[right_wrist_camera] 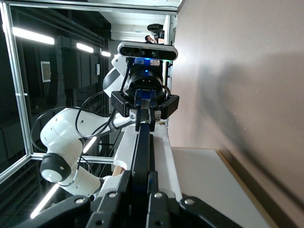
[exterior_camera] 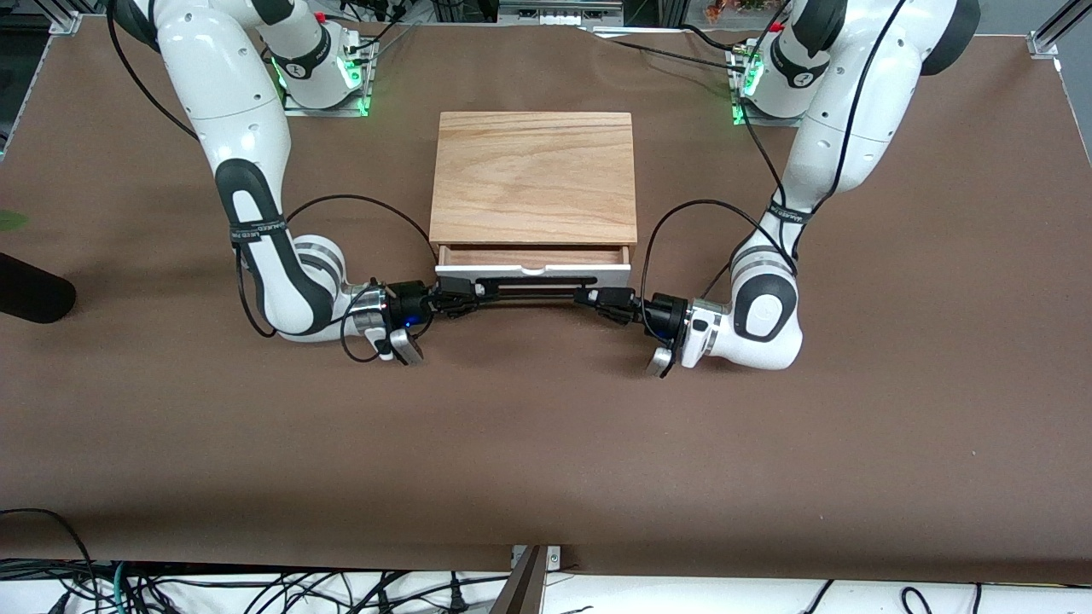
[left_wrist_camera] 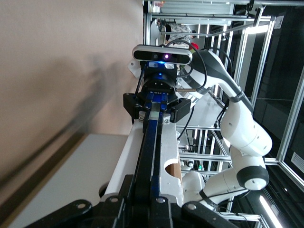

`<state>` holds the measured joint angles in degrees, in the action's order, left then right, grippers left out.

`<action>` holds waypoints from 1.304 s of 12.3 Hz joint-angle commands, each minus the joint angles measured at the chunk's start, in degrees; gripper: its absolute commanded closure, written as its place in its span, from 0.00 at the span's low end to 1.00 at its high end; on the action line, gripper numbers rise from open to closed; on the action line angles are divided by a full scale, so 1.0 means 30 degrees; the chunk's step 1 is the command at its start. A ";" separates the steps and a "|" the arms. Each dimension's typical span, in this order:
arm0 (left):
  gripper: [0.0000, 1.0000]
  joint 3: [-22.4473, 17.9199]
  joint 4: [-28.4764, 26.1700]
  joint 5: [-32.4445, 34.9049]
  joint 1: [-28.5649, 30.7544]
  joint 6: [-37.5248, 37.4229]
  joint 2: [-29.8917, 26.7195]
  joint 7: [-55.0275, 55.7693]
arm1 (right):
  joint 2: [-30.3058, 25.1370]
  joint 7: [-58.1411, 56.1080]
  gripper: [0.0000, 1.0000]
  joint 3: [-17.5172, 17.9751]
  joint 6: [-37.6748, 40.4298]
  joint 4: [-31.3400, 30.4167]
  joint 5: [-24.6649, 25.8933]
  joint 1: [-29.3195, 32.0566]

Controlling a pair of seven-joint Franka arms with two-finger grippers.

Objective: Pull top drawer with both arms simultaneously
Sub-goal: 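Pull the handle outward with both grippers to slide the drawer open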

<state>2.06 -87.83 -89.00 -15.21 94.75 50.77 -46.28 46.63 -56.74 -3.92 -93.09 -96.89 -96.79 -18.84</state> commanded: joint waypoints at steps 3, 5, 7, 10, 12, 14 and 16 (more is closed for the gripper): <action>1.00 0.0191 0.4132 -0.0832 -0.0086 -0.0704 0.1707 0.3118 | 0.2032 0.1861 0.86 -0.0011 -0.0930 0.4402 -0.1048 0.1622; 1.00 0.0191 0.4664 -0.0890 -0.0056 0.0316 0.1768 0.3675 | 0.2383 0.2562 0.86 -0.0303 -0.1196 0.5367 -0.0989 0.1711; 1.00 0.0191 0.5192 -0.1096 -0.0086 0.0556 0.1797 0.4437 | 0.2822 0.2858 0.86 -0.0597 -0.1372 0.6276 -0.1018 0.1740; 1.00 0.0191 0.5134 -0.1008 -0.0027 0.0527 0.1797 0.4410 | 0.3146 0.3094 0.86 -0.0597 -0.2045 0.7157 -0.1018 0.2120; 0.98 0.0191 0.5164 -0.1009 -0.0027 0.0527 0.1768 0.4411 | 0.3467 0.3036 0.86 -0.0597 -0.2367 0.7568 -0.1018 0.2238; 0.00 0.0191 0.4960 -0.0834 0.0002 0.0498 0.1710 0.4004 | 0.3469 0.2947 0.76 -0.0597 -0.2427 0.7570 -0.1018 0.2297; 0.00 0.0162 0.4785 -0.0832 0.0235 0.0439 0.1593 0.4059 | 0.3411 0.2918 0.00 -0.0597 -0.2398 0.7570 -0.0960 0.2297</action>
<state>1.95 -73.27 -90.06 -15.07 98.81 56.86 -35.81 54.89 -49.17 -5.66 -100.30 -77.76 -98.74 -14.06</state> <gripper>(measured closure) 0.529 0.656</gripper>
